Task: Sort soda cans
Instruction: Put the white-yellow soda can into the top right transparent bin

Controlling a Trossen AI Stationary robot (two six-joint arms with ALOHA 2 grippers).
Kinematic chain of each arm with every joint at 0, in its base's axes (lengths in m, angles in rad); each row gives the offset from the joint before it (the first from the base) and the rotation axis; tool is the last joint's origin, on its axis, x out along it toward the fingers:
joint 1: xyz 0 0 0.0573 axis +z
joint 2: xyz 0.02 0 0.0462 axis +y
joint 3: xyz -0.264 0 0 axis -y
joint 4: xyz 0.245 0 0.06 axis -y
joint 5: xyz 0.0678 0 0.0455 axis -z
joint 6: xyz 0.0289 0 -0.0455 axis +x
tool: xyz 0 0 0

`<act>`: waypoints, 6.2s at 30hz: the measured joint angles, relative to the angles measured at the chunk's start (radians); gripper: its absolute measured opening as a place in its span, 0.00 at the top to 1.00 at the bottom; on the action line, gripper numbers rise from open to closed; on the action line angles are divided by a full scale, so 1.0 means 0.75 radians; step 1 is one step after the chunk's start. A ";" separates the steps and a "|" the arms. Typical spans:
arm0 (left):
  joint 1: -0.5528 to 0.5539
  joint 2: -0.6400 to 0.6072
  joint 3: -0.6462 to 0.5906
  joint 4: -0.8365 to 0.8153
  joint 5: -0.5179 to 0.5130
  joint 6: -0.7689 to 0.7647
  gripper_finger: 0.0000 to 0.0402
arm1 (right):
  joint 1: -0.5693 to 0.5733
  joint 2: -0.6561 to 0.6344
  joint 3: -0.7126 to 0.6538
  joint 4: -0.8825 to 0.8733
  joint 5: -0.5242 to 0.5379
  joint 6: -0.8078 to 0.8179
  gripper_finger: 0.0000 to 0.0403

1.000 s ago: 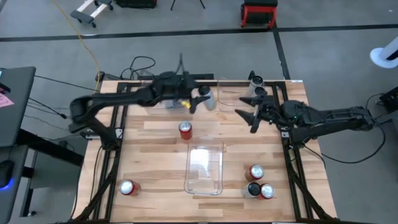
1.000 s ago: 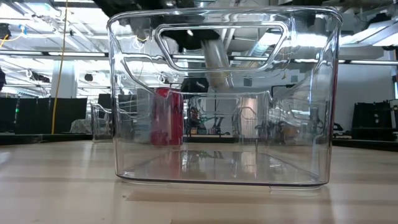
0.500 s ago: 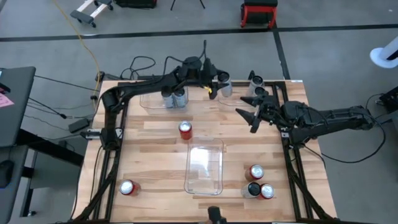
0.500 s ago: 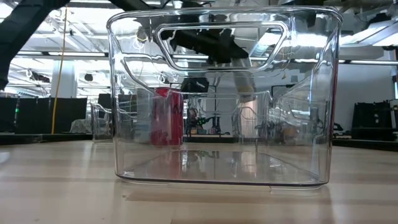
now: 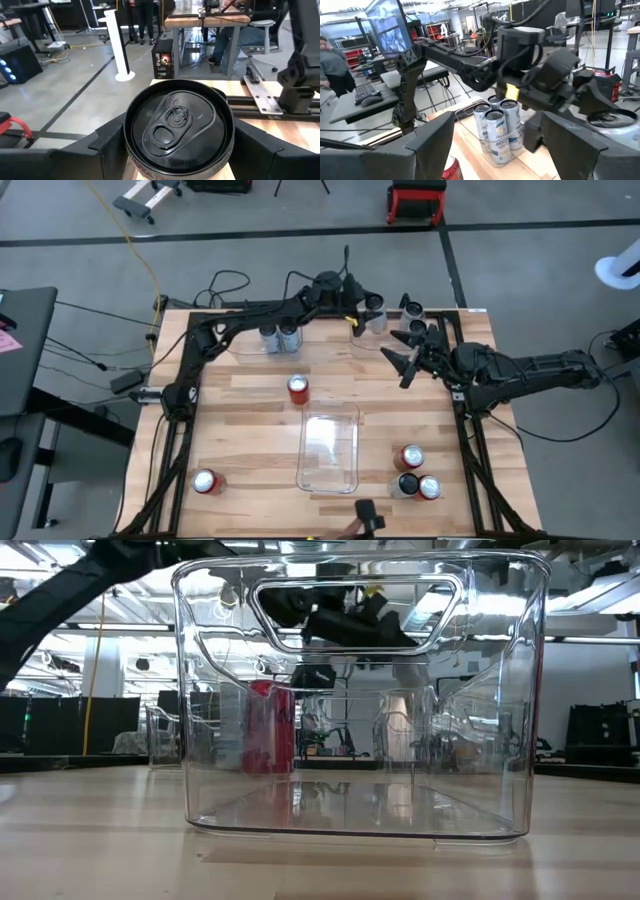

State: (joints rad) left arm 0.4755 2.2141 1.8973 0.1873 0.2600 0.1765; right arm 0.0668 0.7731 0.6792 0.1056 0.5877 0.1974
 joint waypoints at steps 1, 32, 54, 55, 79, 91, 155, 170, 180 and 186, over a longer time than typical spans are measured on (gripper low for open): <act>0.000 0.020 0.020 -0.005 -0.001 -0.007 0.35 | 0.002 0.000 0.000 -0.004 0.000 0.002 0.21; -0.028 0.326 0.341 -0.210 -0.114 0.236 0.32 | -0.038 -0.003 0.000 0.010 0.021 -0.058 0.21; -0.027 0.318 0.341 -0.166 -0.124 0.077 0.06 | -0.040 -0.002 0.000 -0.002 0.021 -0.051 0.21; -0.028 0.312 0.341 -0.175 -0.125 0.076 0.06 | -0.040 -0.002 0.000 -0.005 0.021 -0.051 0.21; -0.081 -0.180 0.339 -0.873 -0.017 0.097 0.12 | 0.022 -0.001 -0.001 -0.273 0.020 0.099 0.21; -0.216 -0.311 0.338 -1.133 -0.111 0.143 0.23 | 0.054 0.014 -0.001 -0.419 0.023 0.278 0.21; -0.875 -1.506 -1.624 0.008 -0.751 -0.304 0.38 | 0.779 0.553 0.594 -1.200 -0.641 0.822 0.21; -0.874 -1.506 -1.624 -0.024 -0.750 -0.223 0.38 | 0.928 1.029 1.113 -1.663 -0.640 1.258 0.21; -0.827 -1.506 -1.624 -0.059 -0.748 -0.111 0.38 | 0.960 1.224 1.262 -1.846 -0.651 1.441 0.21; -0.786 -1.506 -1.624 -0.102 -0.748 -0.089 0.38 | 0.977 1.222 1.262 -1.862 -0.660 1.523 0.21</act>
State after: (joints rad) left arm -0.1143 1.0843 0.6796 0.1107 -0.3013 0.1099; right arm 0.7994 1.6897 1.6260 -1.2910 0.0929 1.3396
